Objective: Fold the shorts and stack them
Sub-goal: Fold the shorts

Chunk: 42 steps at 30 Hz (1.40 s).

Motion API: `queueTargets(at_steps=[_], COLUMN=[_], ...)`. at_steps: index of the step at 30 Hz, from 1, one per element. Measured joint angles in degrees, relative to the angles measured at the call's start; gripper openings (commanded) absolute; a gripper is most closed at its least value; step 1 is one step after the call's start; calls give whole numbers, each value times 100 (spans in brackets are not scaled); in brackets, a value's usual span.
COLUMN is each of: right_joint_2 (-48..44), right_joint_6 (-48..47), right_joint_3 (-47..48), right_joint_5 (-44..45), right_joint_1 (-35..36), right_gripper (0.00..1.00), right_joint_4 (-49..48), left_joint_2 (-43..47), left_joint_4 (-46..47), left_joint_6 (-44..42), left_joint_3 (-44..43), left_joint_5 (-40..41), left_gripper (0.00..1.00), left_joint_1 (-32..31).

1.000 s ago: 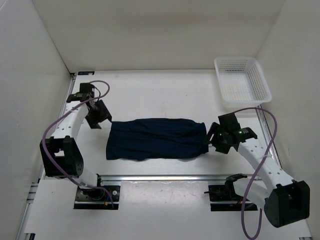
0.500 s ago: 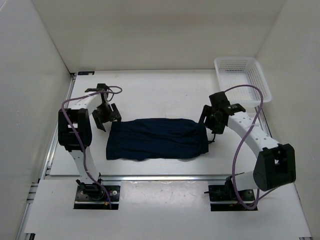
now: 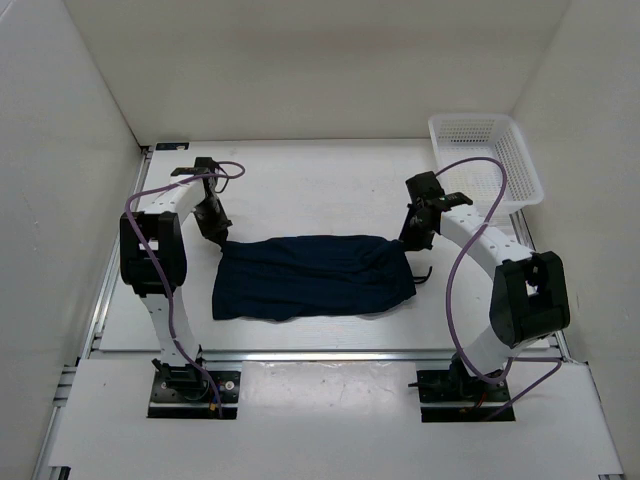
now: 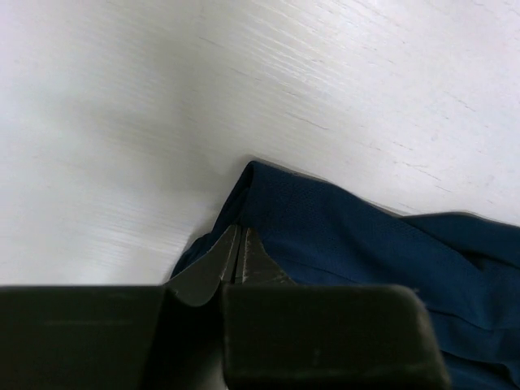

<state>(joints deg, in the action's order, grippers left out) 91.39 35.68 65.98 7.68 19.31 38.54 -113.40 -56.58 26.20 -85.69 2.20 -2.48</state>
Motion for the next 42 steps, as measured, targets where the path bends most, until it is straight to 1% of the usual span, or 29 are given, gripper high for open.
queueTargets(at_steps=[4, 9, 14, 17, 18, 19, 20, 21, 23, 24, 26, 30, 33, 37, 40, 42], right_joint_2=[-151, -354, -251, 105, 254, 396, 555, 697, 938, 981, 977, 671, 190, -308, -275, -44], right_joint_6=[-7, -9, -15, -15, -15, -17, -2, -37, -177, -184, -289, -461, -621, -957, -1211, -1331], right_joint_3=[74, 212, 610, 896, 968, 1019, 1071, 1121, 1187, 1191, 1191, 1126, 911, 573, 334, 227], right_joint_5=[46, 68, 94, 190, 225, 240, 251, 269, 278, 278, 273, 243, 133, -260, -643, -857], right_joint_1=[0, -7, -28, -83, -109, -136, -168, -199, -247, -267, -282, -280, -282, -380, -455, -470], right_gripper=[0, 0, 0, 0, 2, 23, 38, 56, 76, 80, 83, 88, 89, 91, 89, 89], right_joint_4=[-4, 52, 59, -39, -92, -151, -195, -225, -299, -321, -323, -435, -435, -437, -400, -398], left_joint_2=[83, 393, 306, -87, -264, -459, -638, -855, -1235, -1366, -1460, -1185, -485, 789, 1635, 1989], left_joint_4=[-101, -264, -385, -424, -439, -457, -450, -479, -511, -518, -632, -684, -675, -640, -562, -509], left_joint_6=[-11, -24, -24, 33, 55, 76, 70, 81, 103, 94, 120, 127, 131, 127, 127, 127], left_joint_3=[-46, -214, -881, -1419, -1567, -1716, -1821, -1943, -2122, -2135, -2127, -2114, -1908, -1563, -1202, -927], left_joint_5=[212, 363, 444, 457, 452, 448, 439, 391, 280, 227, 151, 120, 111, 70, -74, -208], left_gripper=[10, 10, 10, 10, 10, 21, 33, 53, 100, 100, 100, 100, 100, 100, 100, 100], left_joint_1=[0, 31, 118, 184, 208, 243, 280, 321, 415, 455, 525, 603, 601, 527, 398, 315])
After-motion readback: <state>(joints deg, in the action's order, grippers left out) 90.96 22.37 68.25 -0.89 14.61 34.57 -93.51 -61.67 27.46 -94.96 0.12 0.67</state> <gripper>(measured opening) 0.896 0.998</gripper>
